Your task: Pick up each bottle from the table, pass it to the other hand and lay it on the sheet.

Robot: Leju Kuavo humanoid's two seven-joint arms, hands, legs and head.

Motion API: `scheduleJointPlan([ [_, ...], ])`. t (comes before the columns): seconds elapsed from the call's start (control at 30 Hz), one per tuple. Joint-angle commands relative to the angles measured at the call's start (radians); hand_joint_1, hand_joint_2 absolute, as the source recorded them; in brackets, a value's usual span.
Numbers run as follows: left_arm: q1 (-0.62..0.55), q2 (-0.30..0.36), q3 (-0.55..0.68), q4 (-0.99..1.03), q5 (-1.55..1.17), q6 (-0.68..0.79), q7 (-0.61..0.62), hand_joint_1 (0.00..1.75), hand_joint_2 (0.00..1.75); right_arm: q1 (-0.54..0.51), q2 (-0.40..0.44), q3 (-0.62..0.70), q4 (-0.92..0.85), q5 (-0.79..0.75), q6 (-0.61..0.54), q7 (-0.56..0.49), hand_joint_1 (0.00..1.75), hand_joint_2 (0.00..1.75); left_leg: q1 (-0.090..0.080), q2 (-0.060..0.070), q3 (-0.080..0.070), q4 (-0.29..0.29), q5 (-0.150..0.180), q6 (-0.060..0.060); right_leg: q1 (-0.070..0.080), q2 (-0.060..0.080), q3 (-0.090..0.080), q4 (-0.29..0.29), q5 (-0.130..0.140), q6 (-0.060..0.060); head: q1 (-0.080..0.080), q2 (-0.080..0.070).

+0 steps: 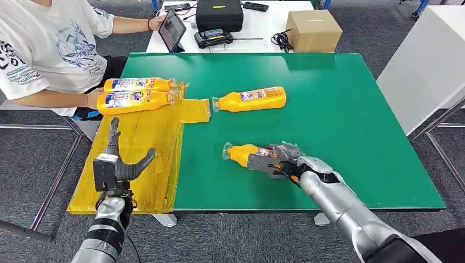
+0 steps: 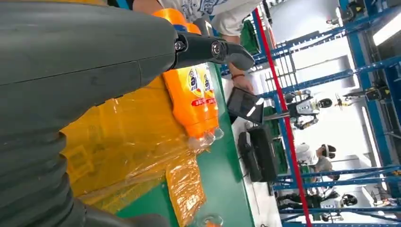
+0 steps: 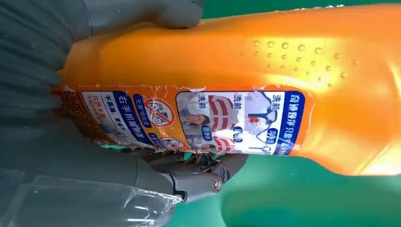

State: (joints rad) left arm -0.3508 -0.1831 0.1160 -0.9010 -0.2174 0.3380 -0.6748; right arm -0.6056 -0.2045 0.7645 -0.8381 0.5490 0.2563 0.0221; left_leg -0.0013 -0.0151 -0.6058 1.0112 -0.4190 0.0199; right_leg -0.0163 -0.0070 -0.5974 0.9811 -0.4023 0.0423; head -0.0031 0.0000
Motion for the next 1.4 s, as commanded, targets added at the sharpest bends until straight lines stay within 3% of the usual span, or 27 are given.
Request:
scheduleJointPlan([
  [0.03,-0.035,-0.005,-0.013,0.049,0.027,-0.006,-0.014,0.0,1.75,0.016,-0.034,0.043,0.001,-0.061,-0.056,0.003,1.75,1.75,0.001,-0.001,0.001,0.0,0.0,-0.001,0.001,-0.002,0.002,-0.001,-0.001,-0.001,0.0,0.0],
  [0.07,-0.028,-0.005,-0.012,0.039,0.028,-0.006,-0.015,0.0,1.75,0.058,-0.016,-0.007,-0.034,-0.084,-0.136,-0.012,1.75,1.75,0.001,-0.001,0.001,0.0,0.0,-0.001,0.001,-0.002,0.002,-0.001,-0.001,-0.001,0.0,0.0],
  [0.1,-0.008,-0.005,-0.013,0.009,0.026,-0.009,-0.009,0.0,1.75,0.158,0.032,-0.125,-0.143,-0.108,-0.311,-0.063,1.75,1.75,0.001,-0.001,0.001,0.0,-0.001,-0.001,0.001,-0.002,0.003,-0.001,-0.001,-0.002,0.0,0.0],
  [0.23,0.062,-0.026,-0.021,-0.097,0.047,-0.084,0.057,0.0,1.75,0.394,0.208,-0.349,-0.52,0.025,-0.599,-0.214,1.75,1.75,0.002,0.001,0.001,-0.001,-0.001,-0.002,0.002,0.001,0.002,-0.001,-0.001,-0.002,0.0,0.0],
  [0.37,0.078,-0.047,-0.084,-0.12,0.093,-0.166,0.117,0.0,1.75,0.48,0.292,-0.471,-0.711,-0.028,-0.705,-0.362,1.75,1.75,0.001,0.004,-0.002,0.0,-0.006,-0.004,0.002,0.004,-0.002,0.003,-0.004,-0.003,-0.001,0.0],
  [0.5,0.083,-0.049,-0.123,-0.129,0.15,-0.22,0.155,0.0,1.75,0.518,0.319,-0.532,-0.739,-0.064,-0.742,-0.432,1.75,1.75,0.002,-0.004,-0.007,0.001,-0.004,-0.002,0.003,-0.003,-0.005,0.002,-0.004,-0.002,-0.001,0.0],
  [0.67,0.103,-0.047,-0.197,-0.168,0.224,-0.306,0.204,0.0,1.75,0.563,0.338,-0.583,-0.741,-0.084,-0.768,-0.488,1.75,1.75,0.002,-0.001,-0.01,0.0,-0.003,-0.002,0.002,-0.001,-0.008,0.001,-0.002,-0.001,0.0,0.0],
  [0.97,0.152,0.003,-0.332,-0.226,0.467,-0.577,0.338,0.0,1.75,0.592,0.361,-0.581,-0.61,-0.076,-0.691,-0.531,1.75,1.75,0.002,0.002,-0.002,-0.001,-0.006,-0.003,0.002,0.002,-0.002,-0.001,-0.004,-0.003,0.0,0.0],
  [1.2,0.156,0.012,-0.353,-0.23,0.479,-0.593,0.34,0.0,1.75,0.592,0.371,-0.569,-0.583,-0.071,-0.683,-0.538,1.75,1.75,0.003,0.004,-0.003,-0.001,-0.006,-0.003,0.003,0.004,-0.003,-0.001,-0.003,-0.002,0.0,0.0],
  [1.4,0.144,0.015,-0.394,-0.229,0.464,-0.587,0.343,0.0,1.75,0.569,0.428,-0.468,-0.459,-0.003,-0.686,-0.554,1.75,1.75,0.003,0.005,-0.005,-0.002,-0.005,-0.003,0.003,0.005,-0.005,-0.001,-0.002,-0.002,0.0,0.0],
])
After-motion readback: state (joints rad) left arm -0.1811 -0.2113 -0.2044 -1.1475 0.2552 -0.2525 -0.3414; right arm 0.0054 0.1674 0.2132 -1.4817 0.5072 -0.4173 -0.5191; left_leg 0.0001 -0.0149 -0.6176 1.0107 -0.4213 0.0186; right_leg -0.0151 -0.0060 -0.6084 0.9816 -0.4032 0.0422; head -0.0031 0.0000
